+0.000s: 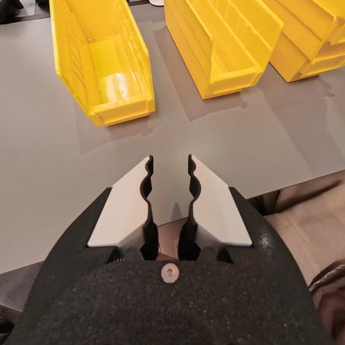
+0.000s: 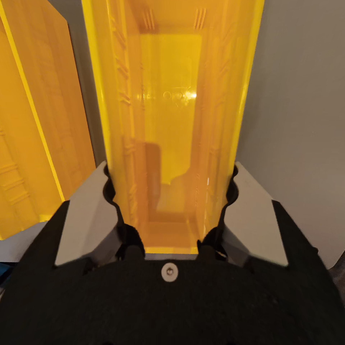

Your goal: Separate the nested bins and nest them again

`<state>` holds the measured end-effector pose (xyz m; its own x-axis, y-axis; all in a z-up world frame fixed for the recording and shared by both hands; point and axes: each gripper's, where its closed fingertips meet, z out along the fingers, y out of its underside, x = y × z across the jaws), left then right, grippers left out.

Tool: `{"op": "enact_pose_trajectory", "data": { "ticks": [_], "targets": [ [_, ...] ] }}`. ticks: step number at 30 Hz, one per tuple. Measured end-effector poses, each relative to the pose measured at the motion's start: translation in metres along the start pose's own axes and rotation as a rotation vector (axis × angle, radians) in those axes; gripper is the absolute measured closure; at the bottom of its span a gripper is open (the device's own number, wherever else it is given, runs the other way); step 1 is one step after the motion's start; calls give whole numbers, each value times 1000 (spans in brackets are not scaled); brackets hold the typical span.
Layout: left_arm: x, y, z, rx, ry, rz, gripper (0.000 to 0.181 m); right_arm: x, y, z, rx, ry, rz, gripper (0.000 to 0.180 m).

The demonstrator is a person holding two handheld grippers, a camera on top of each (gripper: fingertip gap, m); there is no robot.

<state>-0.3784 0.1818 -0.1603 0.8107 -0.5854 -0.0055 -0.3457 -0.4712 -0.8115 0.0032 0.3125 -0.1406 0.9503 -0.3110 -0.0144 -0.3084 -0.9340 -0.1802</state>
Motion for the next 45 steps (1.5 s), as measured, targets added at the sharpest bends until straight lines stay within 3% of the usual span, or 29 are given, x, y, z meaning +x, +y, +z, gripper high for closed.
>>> {"op": "enact_pose_trajectory", "data": {
  "ticks": [3, 8, 13, 19, 23, 28, 32, 36, 40, 43, 45],
  "targets": [
    [1, 0, 0, -1, -3, 9, 146, 0, 0, -3, 0, -7, 5, 75],
    [0, 1, 0, -1, -3, 4, 146, -2, -3, -12, 31, 1, 12, 87],
    [1, 0, -1, 0, -1, 8, 147, -5, -12, -28, 75, -2, 9, 85],
    [0, 1, -1, 1, -8, 15, 147, -7, -15, -17, 122, -23, 55, 83],
    [-1, 1, -1, -2, -7, 9, 147, -5, -12, -2, 117, -16, 57, 77],
    [-1, 2, 0, -4, -3, 8, 147, -4, -7, 11, 58, 27, 21, 53],
    [-1, 3, 0, -7, -2, 14, 147, -4, -6, 15, 57, 16, 23, 46],
    [-2, 2, -2, 3, 4, 5, 143, -17, -16, 2, 181, -62, -39, 33],
    [-3, 2, 0, 6, 35, -25, 123, -34, 3, -44, 423, -166, -159, 33],
    [0, 8, 3, -42, 91, -86, 76, -49, 75, -74, 576, -297, -245, 41],
    [0, 14, 2, -101, 93, -140, 62, -58, 147, -77, 573, -429, -277, 45]
  ]
}}
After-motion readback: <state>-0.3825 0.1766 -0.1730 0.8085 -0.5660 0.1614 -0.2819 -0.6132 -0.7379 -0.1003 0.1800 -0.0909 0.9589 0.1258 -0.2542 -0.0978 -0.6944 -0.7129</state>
